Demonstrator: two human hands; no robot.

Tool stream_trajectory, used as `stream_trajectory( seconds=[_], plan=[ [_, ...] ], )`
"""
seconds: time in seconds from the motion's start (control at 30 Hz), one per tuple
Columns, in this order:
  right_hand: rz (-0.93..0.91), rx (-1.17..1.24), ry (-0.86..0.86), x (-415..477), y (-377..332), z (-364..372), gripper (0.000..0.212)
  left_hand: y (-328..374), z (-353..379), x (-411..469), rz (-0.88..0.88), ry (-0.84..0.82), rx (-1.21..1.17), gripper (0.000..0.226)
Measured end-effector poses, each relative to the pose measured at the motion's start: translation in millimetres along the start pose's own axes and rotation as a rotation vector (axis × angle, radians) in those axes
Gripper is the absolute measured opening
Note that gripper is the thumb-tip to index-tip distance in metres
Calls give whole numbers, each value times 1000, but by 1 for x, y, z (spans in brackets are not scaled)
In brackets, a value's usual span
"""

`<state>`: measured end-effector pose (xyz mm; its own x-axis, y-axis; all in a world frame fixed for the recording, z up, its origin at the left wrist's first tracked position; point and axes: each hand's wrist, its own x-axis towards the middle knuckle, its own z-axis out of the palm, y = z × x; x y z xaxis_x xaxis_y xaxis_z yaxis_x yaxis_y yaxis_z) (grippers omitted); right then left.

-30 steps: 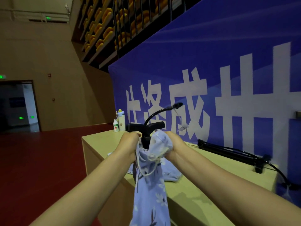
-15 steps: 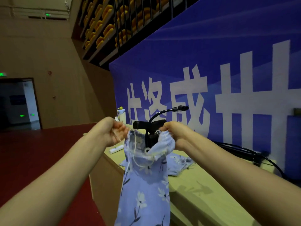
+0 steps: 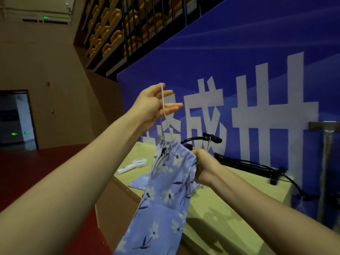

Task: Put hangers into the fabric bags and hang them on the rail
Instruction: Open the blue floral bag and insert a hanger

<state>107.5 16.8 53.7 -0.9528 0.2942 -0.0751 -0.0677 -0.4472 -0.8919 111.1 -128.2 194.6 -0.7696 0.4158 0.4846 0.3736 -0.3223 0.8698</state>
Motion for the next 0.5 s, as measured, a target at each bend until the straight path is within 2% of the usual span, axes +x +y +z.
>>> stream_trajectory(
  seconds=[0.07, 0.13, 0.17, 0.23, 0.27, 0.33, 0.43, 0.5],
  plan=[
    [-3, 14, -22, -10, -4, -13, 25, -2, 12, 0, 78, -41, 157, 56],
    [-1, 72, -81, -21, -8, -28, 21, -4, 20, 2, 185, -55, 307, 52],
    [-14, 122, -93, -33, -12, -40, 15, -4, 31, 3, 229, -69, 371, 44],
    [-38, 211, -143, -44, -12, -48, 22, -1, 37, 6, 290, -70, 460, 20],
    [-83, 232, -159, -54, -17, -60, 28, 1, 51, 6, 300, -93, 459, 13],
    [-145, 201, -136, -66, -24, -71, 35, 6, 67, 10, 289, -94, 422, 21],
    [-292, 120, -113, -93, -38, -85, 30, 16, 92, 14, 240, -106, 245, 36],
    [-407, 76, -149, -114, -47, -90, 30, 23, 104, 11, 204, -194, 83, 45]
  ],
)
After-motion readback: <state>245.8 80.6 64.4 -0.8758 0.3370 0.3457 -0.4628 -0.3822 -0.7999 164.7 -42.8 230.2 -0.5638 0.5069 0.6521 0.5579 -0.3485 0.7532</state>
